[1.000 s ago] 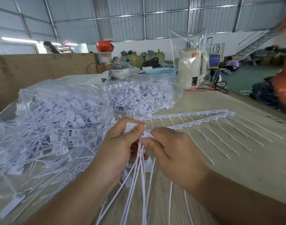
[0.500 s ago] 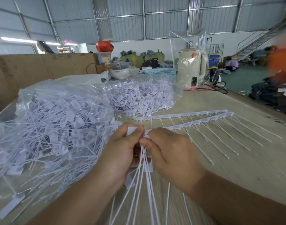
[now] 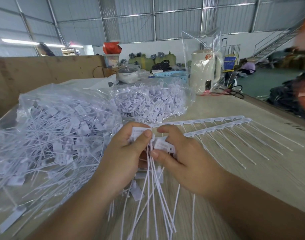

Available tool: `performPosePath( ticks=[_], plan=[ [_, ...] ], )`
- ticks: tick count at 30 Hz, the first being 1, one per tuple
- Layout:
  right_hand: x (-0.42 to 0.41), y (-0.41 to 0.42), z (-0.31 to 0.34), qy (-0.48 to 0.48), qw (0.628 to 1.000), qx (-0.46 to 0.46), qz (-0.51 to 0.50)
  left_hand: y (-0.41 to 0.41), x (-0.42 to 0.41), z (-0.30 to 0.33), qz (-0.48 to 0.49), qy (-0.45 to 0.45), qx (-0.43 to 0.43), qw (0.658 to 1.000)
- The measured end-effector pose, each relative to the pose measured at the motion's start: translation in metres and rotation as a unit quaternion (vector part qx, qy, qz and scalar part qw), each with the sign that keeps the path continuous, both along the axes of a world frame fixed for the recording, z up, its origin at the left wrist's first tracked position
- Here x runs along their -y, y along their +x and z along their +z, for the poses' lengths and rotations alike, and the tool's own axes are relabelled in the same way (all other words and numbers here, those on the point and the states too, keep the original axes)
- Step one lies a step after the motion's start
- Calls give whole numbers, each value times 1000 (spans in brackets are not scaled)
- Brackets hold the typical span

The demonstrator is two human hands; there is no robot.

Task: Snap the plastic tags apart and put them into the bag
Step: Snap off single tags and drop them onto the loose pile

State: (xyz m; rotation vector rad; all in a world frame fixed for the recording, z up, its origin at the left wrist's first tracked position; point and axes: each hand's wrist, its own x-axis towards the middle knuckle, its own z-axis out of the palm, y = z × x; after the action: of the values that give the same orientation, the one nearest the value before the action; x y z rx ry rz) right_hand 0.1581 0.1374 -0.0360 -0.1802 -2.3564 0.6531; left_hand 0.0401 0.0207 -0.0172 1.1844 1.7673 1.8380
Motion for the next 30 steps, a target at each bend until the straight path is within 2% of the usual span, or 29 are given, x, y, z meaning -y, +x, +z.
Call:
performPosePath(
  ticks=[3,7,14,18,23,30],
  plan=[
    [-2,2,5,11,1000,17,-6,-1,1,1,-5,6,18,1000],
    [-7,6,9,2,999,12,-47,-6,2,3,36,32,31,998],
    [-7,7,13,-22,998,5,-52,-20,3,1,135,65,-15,989],
    [-5,7,13,-26,998,23,-46,-13,-2,-1,134,34,-91,986],
    [0,6,13,-39,999,34,8,-6,-7,-8,153,-19,-154,976],
    [3,3,5,-32,997,71,7,-9,-8,-14,118,-13,-125,985]
  ],
)
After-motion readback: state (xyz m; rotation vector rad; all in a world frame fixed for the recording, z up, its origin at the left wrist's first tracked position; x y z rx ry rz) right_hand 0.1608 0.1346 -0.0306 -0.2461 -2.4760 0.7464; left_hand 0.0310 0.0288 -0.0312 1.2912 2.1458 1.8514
